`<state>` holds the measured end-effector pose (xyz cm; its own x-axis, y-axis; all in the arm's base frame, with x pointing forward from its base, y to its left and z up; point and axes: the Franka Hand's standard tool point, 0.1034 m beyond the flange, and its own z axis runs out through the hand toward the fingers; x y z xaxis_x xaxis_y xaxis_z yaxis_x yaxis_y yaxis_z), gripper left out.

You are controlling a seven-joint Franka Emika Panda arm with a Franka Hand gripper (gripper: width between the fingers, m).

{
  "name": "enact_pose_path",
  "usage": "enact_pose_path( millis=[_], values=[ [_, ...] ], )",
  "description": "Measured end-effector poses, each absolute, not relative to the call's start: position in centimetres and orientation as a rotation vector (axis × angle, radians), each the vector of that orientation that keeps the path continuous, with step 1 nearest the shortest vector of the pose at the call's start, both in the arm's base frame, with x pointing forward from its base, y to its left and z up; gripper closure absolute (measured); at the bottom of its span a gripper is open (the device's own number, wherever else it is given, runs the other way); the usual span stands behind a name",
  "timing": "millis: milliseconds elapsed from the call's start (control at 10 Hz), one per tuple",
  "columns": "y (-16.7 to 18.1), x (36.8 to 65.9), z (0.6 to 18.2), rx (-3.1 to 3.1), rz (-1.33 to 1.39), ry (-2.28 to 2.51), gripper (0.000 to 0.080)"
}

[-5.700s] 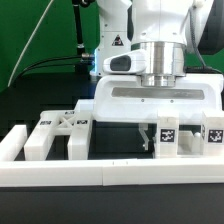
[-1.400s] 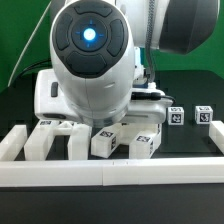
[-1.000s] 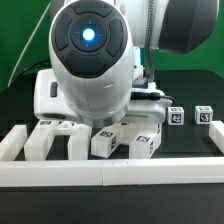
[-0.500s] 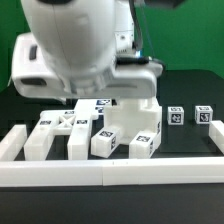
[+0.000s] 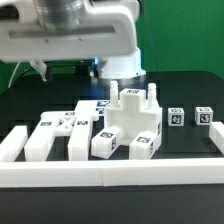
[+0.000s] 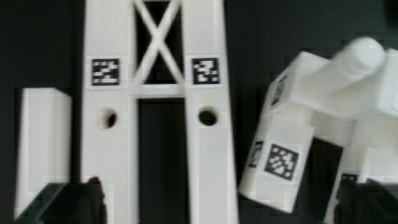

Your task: Assemble chair

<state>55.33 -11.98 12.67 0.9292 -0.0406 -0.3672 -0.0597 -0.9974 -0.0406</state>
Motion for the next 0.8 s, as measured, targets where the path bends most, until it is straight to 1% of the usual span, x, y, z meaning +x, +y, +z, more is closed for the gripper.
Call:
enact_pose_path(
  millis=[100,200,300,400,600,700,800],
  values=[
    [-12.8,54.0,11.5,-3.045,0.528,0.081,0.015],
    [-13.5,53.9,11.0,-3.069,0.403,0.1,0.015],
    [-13.2,53.5,10.4,-3.095,0.249,0.125,0.015],
    [-12.4,53.0,9.2,-3.099,0.186,0.142,0.015],
    [-12.7,53.4,9.3,-3.108,0.138,0.135,0.015],
    [-12.6,53.3,9.0,-3.108,0.143,0.132,0.015],
    [-12.1,53.7,8.4,-3.128,0.083,0.114,0.015]
  ],
)
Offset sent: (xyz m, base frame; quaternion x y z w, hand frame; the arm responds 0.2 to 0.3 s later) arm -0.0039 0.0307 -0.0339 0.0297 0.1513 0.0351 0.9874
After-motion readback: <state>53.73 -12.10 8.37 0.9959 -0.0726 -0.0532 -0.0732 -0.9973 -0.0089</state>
